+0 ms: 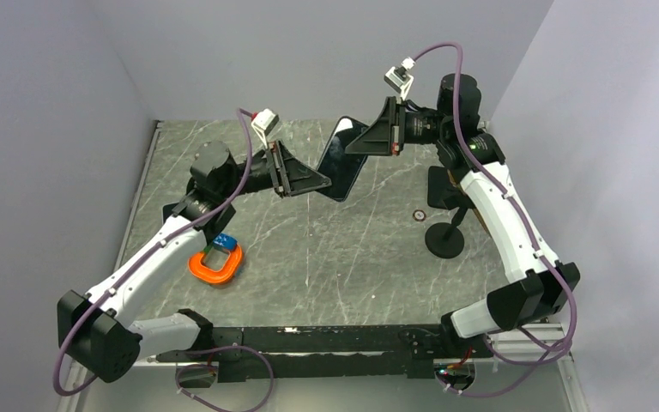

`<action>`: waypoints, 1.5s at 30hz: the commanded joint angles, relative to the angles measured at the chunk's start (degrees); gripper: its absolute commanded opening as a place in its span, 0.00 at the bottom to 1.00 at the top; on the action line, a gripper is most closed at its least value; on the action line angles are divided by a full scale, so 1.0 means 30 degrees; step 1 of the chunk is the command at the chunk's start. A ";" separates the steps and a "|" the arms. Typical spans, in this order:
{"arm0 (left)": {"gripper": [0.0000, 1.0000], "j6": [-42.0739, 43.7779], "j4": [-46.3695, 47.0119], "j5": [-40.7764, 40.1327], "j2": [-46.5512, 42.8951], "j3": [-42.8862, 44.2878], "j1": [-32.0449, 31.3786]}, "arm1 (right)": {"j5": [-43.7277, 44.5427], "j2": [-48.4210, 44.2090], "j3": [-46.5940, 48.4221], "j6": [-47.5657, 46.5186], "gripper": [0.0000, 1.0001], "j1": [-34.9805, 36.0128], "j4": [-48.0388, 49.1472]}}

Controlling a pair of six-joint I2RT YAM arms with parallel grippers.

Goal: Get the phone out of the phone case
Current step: Remove the phone case from the phone.

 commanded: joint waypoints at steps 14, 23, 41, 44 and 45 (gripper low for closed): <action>0.00 -0.1675 0.2128 -0.3175 -0.0801 0.0310 -0.0154 | 0.0948 -0.0264 0.0554 0.0400 0.68 0.1982 0.0492; 0.00 -0.4463 0.2878 -0.5427 -0.1953 -0.0330 0.0549 | 0.3615 -0.3324 -0.4050 0.2100 0.85 0.1994 0.3958; 0.00 -0.5798 0.3703 -0.6496 -0.2923 -0.1202 0.0629 | 0.4893 -0.2748 -0.5683 0.4758 0.43 0.3185 0.7909; 0.00 -0.5857 0.3752 -0.6449 -0.2998 -0.1220 0.0635 | 0.5143 -0.2694 -0.5878 0.4870 0.41 0.3326 0.8040; 0.00 -0.5894 0.3822 -0.6387 -0.2999 -0.1216 0.0616 | 0.5233 -0.2672 -0.5926 0.4956 0.40 0.3393 0.8160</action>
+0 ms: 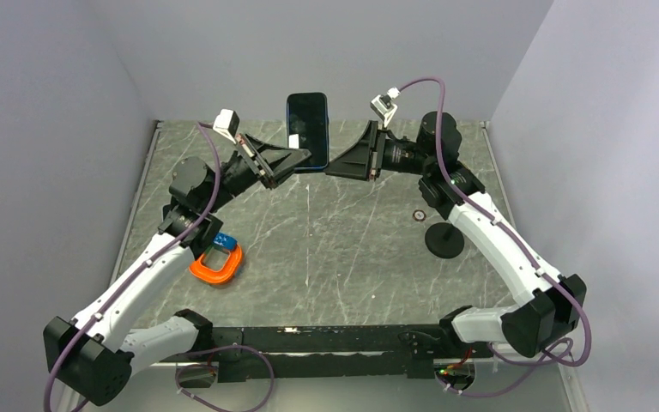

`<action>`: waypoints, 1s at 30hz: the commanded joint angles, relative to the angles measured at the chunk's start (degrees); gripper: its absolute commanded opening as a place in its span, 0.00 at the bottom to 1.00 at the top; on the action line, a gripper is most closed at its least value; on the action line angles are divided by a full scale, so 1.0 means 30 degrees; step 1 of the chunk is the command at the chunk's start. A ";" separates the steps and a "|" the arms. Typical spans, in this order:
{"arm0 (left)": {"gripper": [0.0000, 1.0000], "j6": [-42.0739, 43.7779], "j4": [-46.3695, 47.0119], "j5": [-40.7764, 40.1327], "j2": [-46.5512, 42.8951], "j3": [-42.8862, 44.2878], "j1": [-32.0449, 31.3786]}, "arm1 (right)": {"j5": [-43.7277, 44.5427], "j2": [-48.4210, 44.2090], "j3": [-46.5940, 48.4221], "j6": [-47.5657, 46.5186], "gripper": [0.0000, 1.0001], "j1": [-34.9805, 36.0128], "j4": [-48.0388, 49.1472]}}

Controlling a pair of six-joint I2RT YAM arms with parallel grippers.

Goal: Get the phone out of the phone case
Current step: Remove the phone case from the phone.

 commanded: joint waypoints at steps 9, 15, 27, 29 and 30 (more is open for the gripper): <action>0.00 -0.0290 0.2080 0.0065 -0.1127 0.0006 -0.0065 | 0.1138 0.1142 0.0509 0.1184 0.32 0.1097 0.3951; 0.00 -0.0256 0.1496 0.0214 -0.1353 -0.0282 -0.0324 | 0.2095 0.1957 0.0263 0.2819 0.01 0.1185 0.7619; 0.00 -0.1583 0.2472 -0.0061 -0.1791 -0.2463 -0.1748 | 0.8720 0.4664 0.5180 -0.1889 0.00 0.0850 0.0847; 0.00 -0.1571 0.2594 -0.0070 -0.1905 -0.2597 -0.1850 | 0.9103 0.5083 0.5690 -0.2047 0.00 0.0862 0.0549; 0.00 -0.1598 0.2750 -0.0088 -0.1989 -0.2663 -0.1873 | 0.9119 0.5205 0.5857 -0.2190 0.00 0.0857 0.0544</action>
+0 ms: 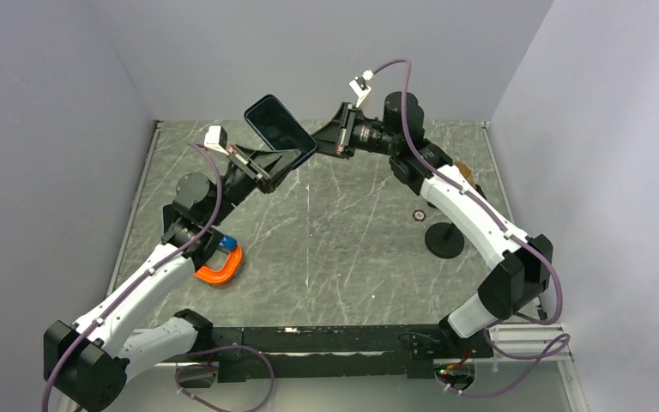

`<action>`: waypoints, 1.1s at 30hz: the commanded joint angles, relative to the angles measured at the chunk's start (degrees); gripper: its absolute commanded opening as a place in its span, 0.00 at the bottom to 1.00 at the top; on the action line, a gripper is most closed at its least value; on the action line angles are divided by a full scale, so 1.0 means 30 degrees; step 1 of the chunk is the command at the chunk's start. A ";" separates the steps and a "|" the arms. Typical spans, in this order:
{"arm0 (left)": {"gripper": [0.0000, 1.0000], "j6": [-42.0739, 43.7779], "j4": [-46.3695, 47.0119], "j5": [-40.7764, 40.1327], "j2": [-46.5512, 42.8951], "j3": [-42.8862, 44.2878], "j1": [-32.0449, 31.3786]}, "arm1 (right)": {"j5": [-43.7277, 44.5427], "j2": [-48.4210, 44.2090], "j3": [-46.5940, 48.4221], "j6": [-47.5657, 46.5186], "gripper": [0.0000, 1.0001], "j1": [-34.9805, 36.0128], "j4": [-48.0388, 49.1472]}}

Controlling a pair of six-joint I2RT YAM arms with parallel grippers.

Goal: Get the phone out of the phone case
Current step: Remove the phone case from the phone.

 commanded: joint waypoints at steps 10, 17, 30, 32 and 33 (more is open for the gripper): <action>0.00 -0.1083 0.2045 0.2489 -0.1716 -0.0223 -0.0481 | 0.4623 -0.2142 -0.2727 -0.2908 0.00 0.0330 0.3134; 0.00 0.2425 -0.3121 0.4632 -0.1116 0.2565 -0.0233 | 0.7607 -0.1603 -0.0353 -0.5295 0.00 0.0392 -0.2609; 0.00 1.4890 -1.8916 0.0757 -0.1396 0.4630 0.0280 | 1.0747 -0.3676 -0.1921 -0.8417 0.00 0.0437 -0.8525; 0.00 1.5456 -1.8859 0.0688 -0.1160 0.3944 0.0788 | 1.0828 -0.4079 -0.2306 -0.8439 0.00 0.0480 -0.8947; 0.00 1.5760 -1.8643 0.0774 -0.0900 0.3422 0.1143 | 1.0900 -0.4307 -0.2499 -0.8395 0.00 0.0490 -0.9141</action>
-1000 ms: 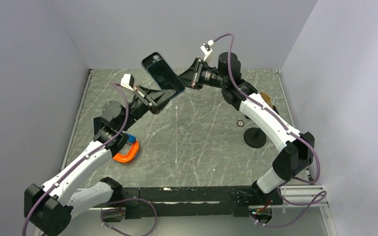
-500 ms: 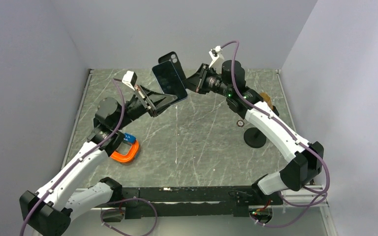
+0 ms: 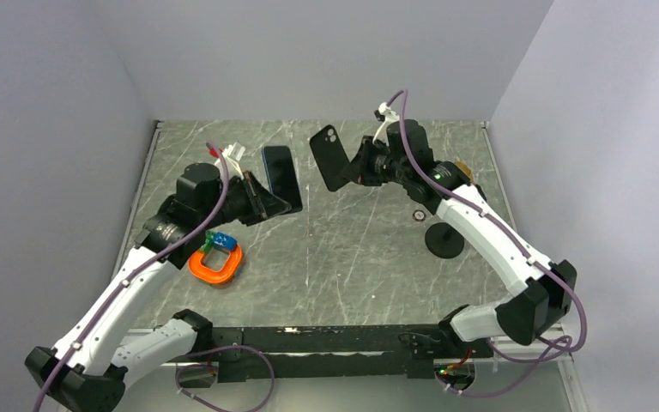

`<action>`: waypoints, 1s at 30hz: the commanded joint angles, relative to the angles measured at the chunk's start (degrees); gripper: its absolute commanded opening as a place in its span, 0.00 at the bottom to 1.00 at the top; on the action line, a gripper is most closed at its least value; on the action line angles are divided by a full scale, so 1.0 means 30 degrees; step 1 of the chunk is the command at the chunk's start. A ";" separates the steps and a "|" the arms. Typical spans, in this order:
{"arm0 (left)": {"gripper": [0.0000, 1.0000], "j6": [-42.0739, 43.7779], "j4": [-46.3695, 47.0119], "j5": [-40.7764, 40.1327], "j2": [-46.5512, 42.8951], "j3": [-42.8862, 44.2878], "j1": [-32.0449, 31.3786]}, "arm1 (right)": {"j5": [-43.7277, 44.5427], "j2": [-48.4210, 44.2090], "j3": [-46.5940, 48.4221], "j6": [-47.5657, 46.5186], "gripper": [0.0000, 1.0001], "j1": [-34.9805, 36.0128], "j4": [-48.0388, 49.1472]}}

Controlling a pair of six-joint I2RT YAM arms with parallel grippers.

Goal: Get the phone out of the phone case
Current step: Remove the phone case from the phone, then place the phone at the center of the board.

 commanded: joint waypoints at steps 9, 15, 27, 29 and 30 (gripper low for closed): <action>0.00 0.4819 0.2013 0.1293 0.7216 -0.0862 0.4907 | 0.0676 -0.1629 0.0341 -0.0209 0.00 0.0016 -0.2318; 0.00 0.9836 -0.0111 0.3529 1.5848 0.6070 0.6274 | 0.0449 0.0835 0.2561 -0.0340 0.00 -0.0591 -0.2607; 0.00 1.0580 -0.1784 0.6404 2.6568 1.7721 0.7395 | 0.0292 0.9030 0.8151 0.0481 0.00 -0.3389 -0.1070; 0.00 1.0470 -0.2325 0.5911 2.7690 1.9236 0.7422 | 0.0666 1.0623 0.9846 0.0208 0.00 -0.3455 -0.1200; 0.00 1.0218 -0.2189 0.5981 2.8076 1.9639 0.7449 | 0.0770 1.1323 1.0804 0.0114 0.00 -0.3485 -0.1137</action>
